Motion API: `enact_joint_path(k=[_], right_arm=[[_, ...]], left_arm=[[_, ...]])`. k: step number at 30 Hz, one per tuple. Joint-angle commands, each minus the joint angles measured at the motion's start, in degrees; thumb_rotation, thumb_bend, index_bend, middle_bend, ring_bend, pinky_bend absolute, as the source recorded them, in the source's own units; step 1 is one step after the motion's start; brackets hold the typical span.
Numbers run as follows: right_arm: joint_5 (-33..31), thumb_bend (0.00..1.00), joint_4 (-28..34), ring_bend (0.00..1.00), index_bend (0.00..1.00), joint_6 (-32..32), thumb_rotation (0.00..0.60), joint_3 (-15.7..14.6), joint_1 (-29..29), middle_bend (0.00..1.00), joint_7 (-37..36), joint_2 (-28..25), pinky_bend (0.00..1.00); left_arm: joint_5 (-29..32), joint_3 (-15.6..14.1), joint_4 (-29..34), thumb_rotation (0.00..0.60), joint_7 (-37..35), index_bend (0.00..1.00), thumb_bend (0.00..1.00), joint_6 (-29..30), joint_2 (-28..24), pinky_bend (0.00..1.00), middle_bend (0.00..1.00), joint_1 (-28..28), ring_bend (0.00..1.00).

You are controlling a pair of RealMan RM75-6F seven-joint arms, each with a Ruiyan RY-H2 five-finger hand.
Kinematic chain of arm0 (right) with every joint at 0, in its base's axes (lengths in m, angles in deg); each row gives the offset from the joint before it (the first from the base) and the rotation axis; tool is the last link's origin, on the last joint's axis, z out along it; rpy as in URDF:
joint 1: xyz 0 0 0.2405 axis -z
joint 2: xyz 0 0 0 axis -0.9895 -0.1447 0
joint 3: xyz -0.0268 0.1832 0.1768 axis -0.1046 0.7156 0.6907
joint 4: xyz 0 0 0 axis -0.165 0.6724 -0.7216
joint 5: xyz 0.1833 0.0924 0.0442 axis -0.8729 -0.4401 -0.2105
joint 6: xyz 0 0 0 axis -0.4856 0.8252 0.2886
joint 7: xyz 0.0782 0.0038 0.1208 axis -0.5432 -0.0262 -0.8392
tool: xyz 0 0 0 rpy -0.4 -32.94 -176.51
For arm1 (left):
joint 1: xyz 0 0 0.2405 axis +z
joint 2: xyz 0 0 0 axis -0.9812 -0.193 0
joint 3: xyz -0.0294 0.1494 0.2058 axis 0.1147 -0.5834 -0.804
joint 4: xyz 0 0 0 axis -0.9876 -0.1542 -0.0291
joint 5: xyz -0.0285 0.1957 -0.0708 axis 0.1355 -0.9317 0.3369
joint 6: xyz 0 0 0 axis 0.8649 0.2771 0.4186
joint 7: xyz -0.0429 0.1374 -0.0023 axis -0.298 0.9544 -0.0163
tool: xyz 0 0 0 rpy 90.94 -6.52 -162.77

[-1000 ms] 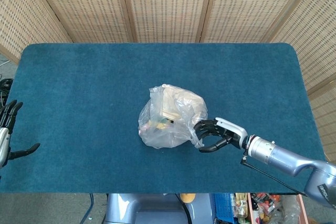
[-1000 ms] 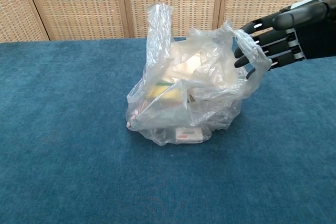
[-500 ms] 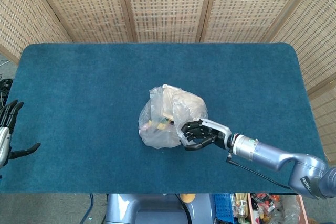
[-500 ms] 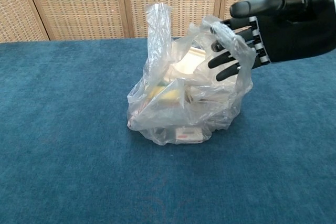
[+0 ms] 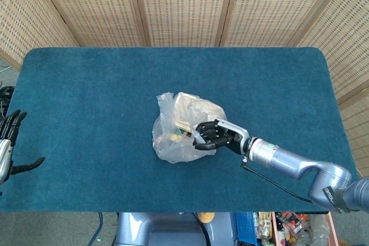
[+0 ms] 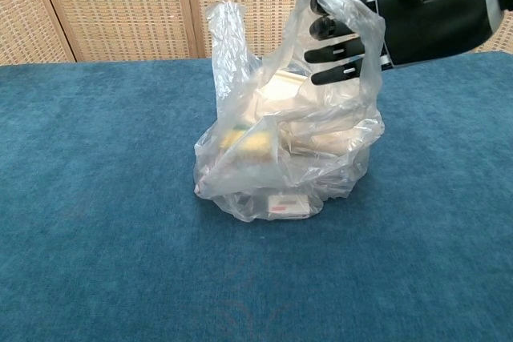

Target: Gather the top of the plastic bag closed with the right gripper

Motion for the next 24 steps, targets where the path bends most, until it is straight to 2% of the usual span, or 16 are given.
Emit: enact_joint_path(k=[1,7,12,15,21,24], right_arm=[[0.63,0.0,0.24,0.41,0.56,0.83,0.6,0.63,-0.87,0.6,-2.86,-0.29,0.39],[3.51,0.0,-1.25,0.41,0.55,-4.75,0.6,1.73,-0.49,0.6,-12.06,0.51,0.45],[2.49,0.0,-3.13,0.41,0.55,-10.43,0.6,3.08,1.53,0.6,-16.27,2.34,0.47],[0.23,0.0,-3.57,0.41,0.55,-11.04,0.6,4.07,2.38,0.6,-15.49,3.46,0.47],[-2.67,0.0,-3.98,0.4,0.54,-7.88,0.6,5.36,1.96,0.56,-13.15,4.34,0.47],[-3.59,0.0,-4.37,0.39,0.53,-6.79,0.6,5.95,1.84,0.55,-12.05,5.09,0.44]], left_arm=[[0.17,0.05,-0.03,0.6,0.02,0.0,0.16,-0.11,0.0,0.0,0.0,-0.07,0.0],[0.74,0.13,-0.03,0.6,0.27,0.0,0.16,-0.64,0.1,0.0,0.0,-0.37,0.0],[1.14,0.2,-0.1,0.6,0.3,0.0,0.16,-0.91,0.13,0.0,0.0,-0.52,0.0],[1.21,0.22,-0.1,0.6,0.34,0.0,0.16,-0.99,0.15,0.0,0.0,-0.6,0.0],[1.51,0.27,-0.13,0.6,0.28,0.0,0.16,-1.24,0.14,0.0,0.0,-0.74,0.0],[1.62,0.27,-0.13,0.6,0.22,0.0,0.16,-1.33,0.11,0.0,0.0,-0.77,0.0]])
